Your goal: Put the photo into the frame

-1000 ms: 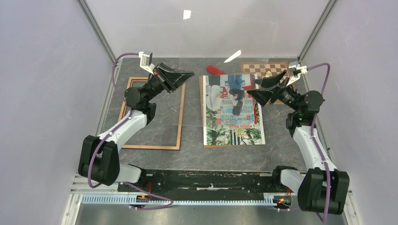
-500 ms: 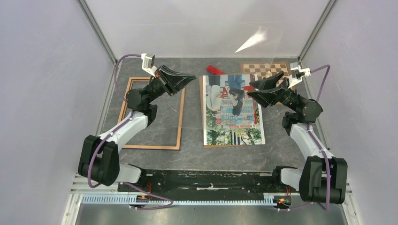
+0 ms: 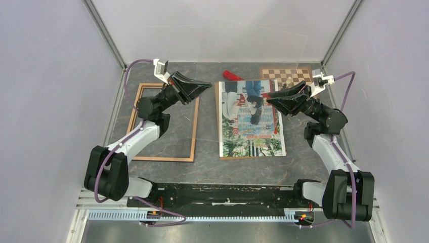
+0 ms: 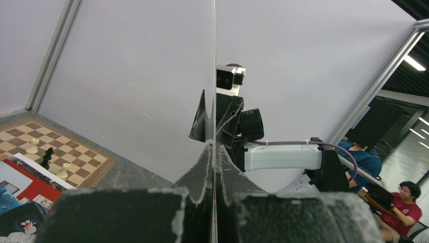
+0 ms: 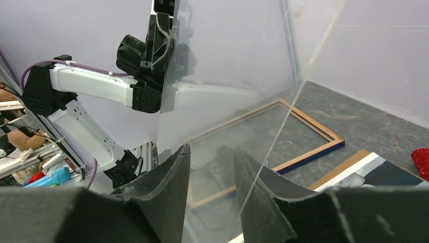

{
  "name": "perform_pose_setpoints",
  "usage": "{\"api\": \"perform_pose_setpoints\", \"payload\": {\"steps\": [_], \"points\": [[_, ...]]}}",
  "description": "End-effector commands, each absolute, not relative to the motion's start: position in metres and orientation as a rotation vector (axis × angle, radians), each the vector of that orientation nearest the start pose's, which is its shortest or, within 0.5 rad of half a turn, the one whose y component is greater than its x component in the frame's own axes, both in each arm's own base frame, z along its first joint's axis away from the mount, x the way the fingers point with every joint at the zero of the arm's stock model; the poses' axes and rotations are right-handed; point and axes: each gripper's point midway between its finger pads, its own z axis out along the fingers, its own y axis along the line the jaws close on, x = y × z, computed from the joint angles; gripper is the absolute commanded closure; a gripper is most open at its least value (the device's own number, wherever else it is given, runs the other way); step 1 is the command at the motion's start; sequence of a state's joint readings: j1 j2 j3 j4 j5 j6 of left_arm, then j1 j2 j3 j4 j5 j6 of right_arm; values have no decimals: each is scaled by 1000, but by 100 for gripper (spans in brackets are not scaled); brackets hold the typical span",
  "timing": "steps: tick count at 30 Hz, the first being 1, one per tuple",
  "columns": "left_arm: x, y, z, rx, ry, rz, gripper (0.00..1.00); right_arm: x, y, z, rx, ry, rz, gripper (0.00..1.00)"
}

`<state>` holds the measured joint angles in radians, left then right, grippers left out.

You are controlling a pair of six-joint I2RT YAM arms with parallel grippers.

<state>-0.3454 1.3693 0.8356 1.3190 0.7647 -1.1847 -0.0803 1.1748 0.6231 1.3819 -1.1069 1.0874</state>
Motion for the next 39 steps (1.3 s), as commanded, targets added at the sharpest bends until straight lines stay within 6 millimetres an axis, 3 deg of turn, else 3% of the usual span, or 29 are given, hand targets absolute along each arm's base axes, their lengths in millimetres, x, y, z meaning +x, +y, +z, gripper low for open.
{"api": "perform_pose_setpoints", "payload": {"steps": [1,11,17,20,26,27,32,39], "points": [[257,-253,426,456,1031,-1653,98,252,156,362,-639,1163,1222,63],[260,-254,418,464,1048,-1634,98,248,156,361,-652,1165,1216,96],[261,-254,414,478,1056,-1609,98,248,156,360,-655,1180,1194,100],[261,-255,411,492,1065,-1587,83,248,155,361,-649,1185,1190,100],[265,-256,403,516,1101,-1531,33,247,154,363,-623,1187,1201,100],[266,-256,401,517,1112,-1523,29,247,154,364,-615,1188,1202,100],[281,-245,397,481,1172,-1474,24,256,150,360,-553,1225,1198,100],[296,-212,385,422,1251,-1388,22,273,143,344,-430,1291,1197,100]]}}
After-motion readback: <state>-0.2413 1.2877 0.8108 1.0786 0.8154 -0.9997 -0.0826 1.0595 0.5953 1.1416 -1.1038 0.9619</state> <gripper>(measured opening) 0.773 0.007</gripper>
